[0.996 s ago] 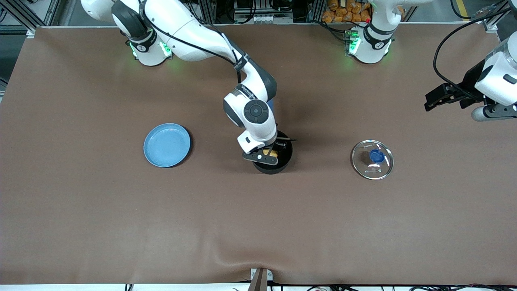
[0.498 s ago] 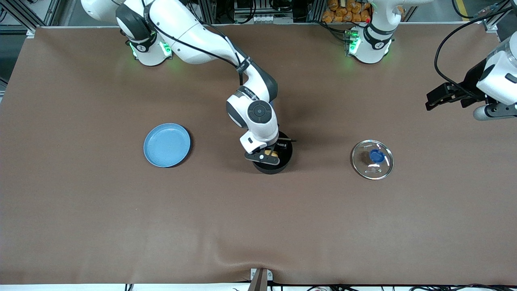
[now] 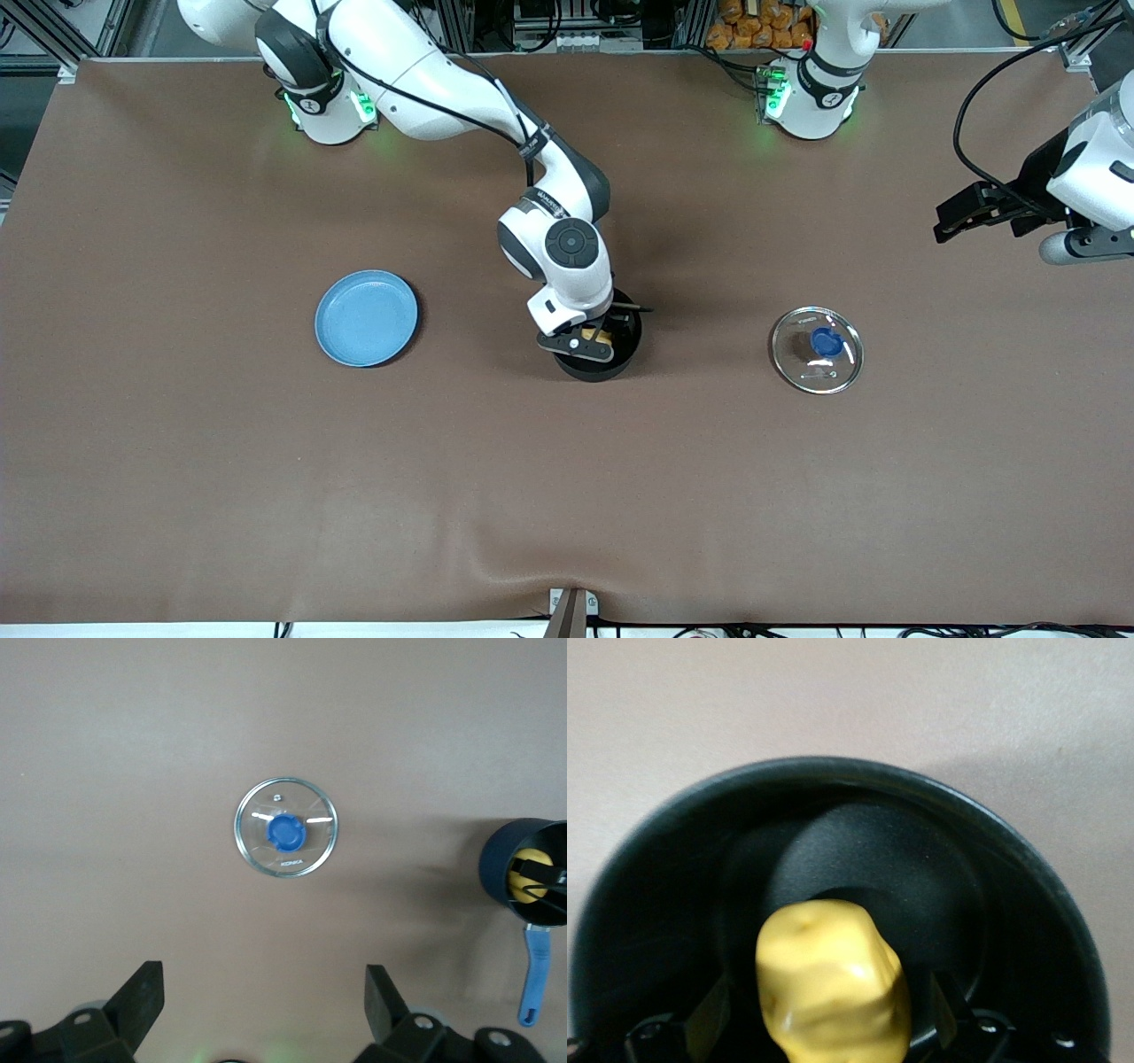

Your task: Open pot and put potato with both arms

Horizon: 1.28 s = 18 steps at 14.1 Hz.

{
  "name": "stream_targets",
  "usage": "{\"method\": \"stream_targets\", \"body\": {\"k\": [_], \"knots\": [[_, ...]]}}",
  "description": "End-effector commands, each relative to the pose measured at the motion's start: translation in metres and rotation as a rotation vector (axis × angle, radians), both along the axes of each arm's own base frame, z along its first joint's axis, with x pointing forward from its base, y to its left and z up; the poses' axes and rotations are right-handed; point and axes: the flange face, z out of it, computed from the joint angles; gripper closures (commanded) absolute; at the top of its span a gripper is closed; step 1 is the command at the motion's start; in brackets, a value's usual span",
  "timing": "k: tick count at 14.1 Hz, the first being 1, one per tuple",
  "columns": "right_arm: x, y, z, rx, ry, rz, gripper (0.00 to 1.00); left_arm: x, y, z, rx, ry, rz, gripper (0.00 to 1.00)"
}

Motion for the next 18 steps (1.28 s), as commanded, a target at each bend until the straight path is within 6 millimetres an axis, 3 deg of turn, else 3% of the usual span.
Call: {"method": "stream_targets", "body": {"k": [1, 5, 10, 12, 14, 18], "knots": [[0.001, 0.013, 0.046, -0.016, 0.016, -0.008, 0.0, -0.001, 0.002, 0.001, -0.034, -0.012, -0.003, 0.0], [0.005, 0.002, 0.122, -0.03, 0.046, -0.013, 0.0, 0.0, 0.002, -0.002, -0.034, -0.009, -0.001, 0.0], [0.061, -0.082, 0.201, -0.013, 0.035, -0.13, 0.0, 0.0, 0.003, -0.003, -0.034, -0.009, 0.0, 0.0], [0.093, -0.145, 0.23, -0.011, 0.047, -0.188, 0.0, 0.0, 0.003, -0.003, -0.034, -0.009, 0.004, 0.0], [0.109, -0.202, 0.259, 0.006, 0.092, -0.127, 0.0, 0.0, 0.003, -0.002, -0.034, -0.011, 0.004, 0.0], [0.12, -0.312, 0.311, -0.028, 0.146, -0.139, 0.0, 0.0, 0.005, -0.002, -0.034, -0.011, 0.007, 0.0]]}}
